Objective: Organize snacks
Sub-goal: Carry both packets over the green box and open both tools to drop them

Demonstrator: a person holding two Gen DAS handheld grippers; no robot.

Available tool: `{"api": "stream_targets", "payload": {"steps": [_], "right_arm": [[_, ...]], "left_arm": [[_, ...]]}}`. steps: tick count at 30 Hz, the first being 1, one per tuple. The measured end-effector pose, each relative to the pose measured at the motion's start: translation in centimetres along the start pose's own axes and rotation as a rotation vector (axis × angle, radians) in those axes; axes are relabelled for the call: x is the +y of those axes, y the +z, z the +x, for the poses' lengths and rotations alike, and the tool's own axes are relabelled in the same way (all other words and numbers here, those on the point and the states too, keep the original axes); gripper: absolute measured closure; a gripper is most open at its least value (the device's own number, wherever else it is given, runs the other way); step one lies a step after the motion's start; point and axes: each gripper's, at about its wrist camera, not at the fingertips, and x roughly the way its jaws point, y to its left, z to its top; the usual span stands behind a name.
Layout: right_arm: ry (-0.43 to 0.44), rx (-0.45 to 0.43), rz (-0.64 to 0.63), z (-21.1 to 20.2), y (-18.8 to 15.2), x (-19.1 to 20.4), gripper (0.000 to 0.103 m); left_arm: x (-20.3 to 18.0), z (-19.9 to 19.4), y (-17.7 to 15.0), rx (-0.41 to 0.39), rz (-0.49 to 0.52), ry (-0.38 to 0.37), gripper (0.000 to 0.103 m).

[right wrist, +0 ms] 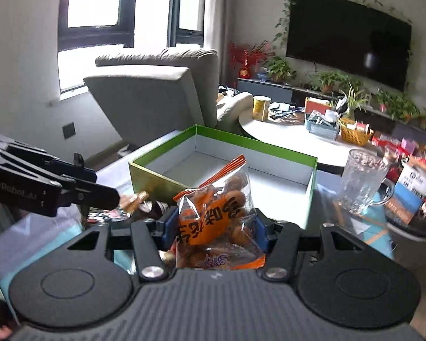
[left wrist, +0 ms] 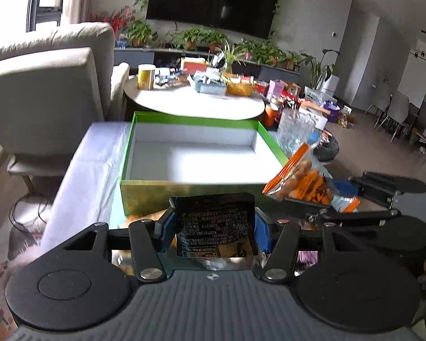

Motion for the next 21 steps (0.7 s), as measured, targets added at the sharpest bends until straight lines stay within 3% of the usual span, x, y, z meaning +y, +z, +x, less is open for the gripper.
{"api": "stream_targets", "payload": {"steps": [11,15,21], "right_arm": [[-0.076,-0.024,0.172,3.0,3.4,-1.9,0.074],[-0.117,-0.023,0.212,4.5,4.1,-2.5,0.074],[-0.113,-0.005,0.250,6.2,4.2,-3.3,0.074]], "left_arm": [[1.4,2.4,5.4,-0.093,0.001,0.028,0.051],[2.0,4.5,6.6,-0.076,-0.006,0.032,0.050],[3.3,7.5,7.0,-0.028,-0.045,0.033,0.050]]}}
